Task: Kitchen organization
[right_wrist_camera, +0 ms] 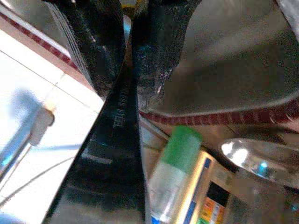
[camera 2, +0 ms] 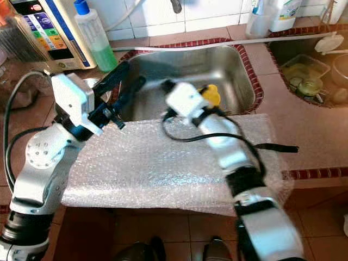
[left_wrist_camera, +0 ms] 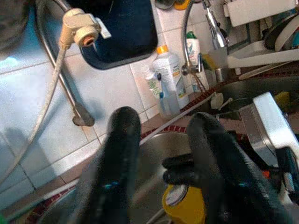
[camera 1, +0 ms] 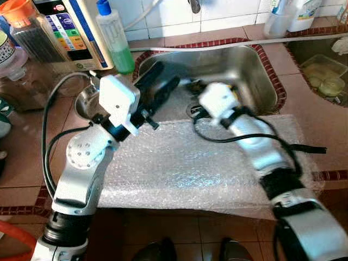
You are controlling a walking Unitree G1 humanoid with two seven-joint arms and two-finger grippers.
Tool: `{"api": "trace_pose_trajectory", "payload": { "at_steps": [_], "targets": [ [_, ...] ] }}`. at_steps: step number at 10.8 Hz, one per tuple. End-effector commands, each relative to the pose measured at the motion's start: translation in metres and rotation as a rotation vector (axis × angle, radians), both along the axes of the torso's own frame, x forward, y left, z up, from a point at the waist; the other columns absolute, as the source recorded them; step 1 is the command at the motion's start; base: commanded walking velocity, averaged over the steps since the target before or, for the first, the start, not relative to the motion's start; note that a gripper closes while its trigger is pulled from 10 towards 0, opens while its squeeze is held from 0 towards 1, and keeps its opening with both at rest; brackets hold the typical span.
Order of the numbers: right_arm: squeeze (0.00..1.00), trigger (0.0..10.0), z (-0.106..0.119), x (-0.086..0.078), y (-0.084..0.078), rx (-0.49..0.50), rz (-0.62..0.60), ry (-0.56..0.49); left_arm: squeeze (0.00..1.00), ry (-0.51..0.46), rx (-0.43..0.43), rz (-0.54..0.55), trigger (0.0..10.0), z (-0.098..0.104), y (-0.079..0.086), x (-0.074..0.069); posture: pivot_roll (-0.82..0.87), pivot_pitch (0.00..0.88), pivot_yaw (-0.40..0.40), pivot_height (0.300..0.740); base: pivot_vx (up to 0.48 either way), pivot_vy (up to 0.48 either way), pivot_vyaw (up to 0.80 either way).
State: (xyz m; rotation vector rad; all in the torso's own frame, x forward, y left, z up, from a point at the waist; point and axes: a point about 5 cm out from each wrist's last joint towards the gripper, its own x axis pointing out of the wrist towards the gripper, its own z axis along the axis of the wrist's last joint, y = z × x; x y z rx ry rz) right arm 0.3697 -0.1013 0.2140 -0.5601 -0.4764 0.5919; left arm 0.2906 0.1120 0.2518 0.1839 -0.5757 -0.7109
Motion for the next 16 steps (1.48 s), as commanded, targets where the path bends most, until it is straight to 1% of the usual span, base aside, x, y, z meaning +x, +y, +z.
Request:
{"api": "trace_pose_trajectory", "payload": {
  "at_steps": [1,2,3,4,5,6,8,9,10,11,12,13,14,15,16],
  "targets": [
    [0.00,0.0,0.000,-0.002,0.003,0.003,0.003,-0.010,1.00,0.023,0.016,-0.002,10.0,-0.006,0.003,-0.001,-0.14,0.212,0.166,0.740,0.000,0.000,0.00],
    [0.00,0.0,-0.002,0.000,-0.008,0.006,-0.048,-0.011,1.00,0.043,0.031,-0.011,10.0,-0.010,0.003,-0.001,-0.14,0.212,0.169,0.740,0.000,0.000,0.00],
    [0.00,0.0,-0.006,0.002,-0.021,0.012,-0.109,0.005,1.00,0.070,0.063,-0.007,10.0,-0.018,0.005,-0.001,-0.13,0.212,0.170,0.740,0.000,0.000,0.00],
    [0.00,0.0,-0.011,0.004,-0.036,0.036,-0.179,0.040,1.00,0.105,0.092,0.002,10.0,-0.028,0.008,-0.001,-0.13,0.213,0.171,0.740,0.000,0.000,0.00],
    [0.00,0.0,-0.017,0.007,-0.050,0.055,-0.244,0.088,1.00,0.160,0.138,0.007,10.0,-0.041,0.009,-0.001,-0.13,0.212,0.173,0.740,0.000,0.000,0.00],
    [0.00,0.0,-0.022,0.011,-0.075,0.121,-0.365,0.149,1.00,0.243,0.175,0.023,10.0,-0.060,0.012,0.001,-0.13,0.213,0.176,0.740,0.000,0.000,0.00],
    [0.00,0.0,-0.016,0.013,-0.094,0.179,-0.455,0.156,1.00,0.314,0.178,0.016,10.0,-0.073,0.013,0.002,-0.14,0.215,0.181,0.740,0.000,0.000,0.00],
    [0.00,0.0,-0.016,0.014,-0.105,0.182,-0.518,0.167,1.00,0.335,0.196,0.023,10.0,-0.077,0.015,0.004,-0.14,0.214,0.184,0.740,0.000,0.000,0.00],
    [0.00,0.0,-0.018,0.014,-0.109,0.190,-0.543,0.179,1.00,0.351,0.183,0.030,10.0,-0.078,0.016,0.006,-0.14,0.213,0.186,0.740,0.000,0.000,0.00],
    [0.00,2.9,-0.024,0.014,-0.115,0.202,-0.591,0.216,1.00,0.355,0.185,0.036,10.0,-0.078,0.017,0.007,-0.15,0.211,0.187,0.740,0.000,0.000,0.00],
    [0.89,10.0,-0.026,0.014,-0.116,0.235,-0.593,0.240,1.00,0.354,0.185,0.036,10.0,-0.078,0.017,0.007,-0.15,0.211,0.187,0.740,0.000,0.000,0.00],
    [1.00,10.0,-0.027,0.015,-0.117,0.292,-0.590,0.274,1.00,0.351,0.183,0.036,10.0,-0.077,0.017,0.008,-0.15,0.211,0.187,0.740,0.000,0.000,0.00],
    [1.00,10.0,-0.026,0.015,-0.118,0.298,-0.595,0.279,1.00,0.348,0.185,0.039,10.0,-0.077,0.016,0.008,-0.14,0.207,0.186,0.740,0.000,0.000,0.00],
    [1.00,10.0,-0.027,0.017,-0.117,0.315,-0.595,0.317,1.00,0.347,0.187,0.044,10.0,-0.077,0.017,0.009,-0.14,0.205,0.185,0.740,0.000,0.000,0.00],
    [1.00,10.0,-0.026,0.018,-0.118,0.331,-0.604,0.330,1.00,0.345,0.188,0.045,10.0,-0.076,0.017,0.009,-0.14,0.204,0.184,0.740,0.000,0.000,0.00]
  ]
}}
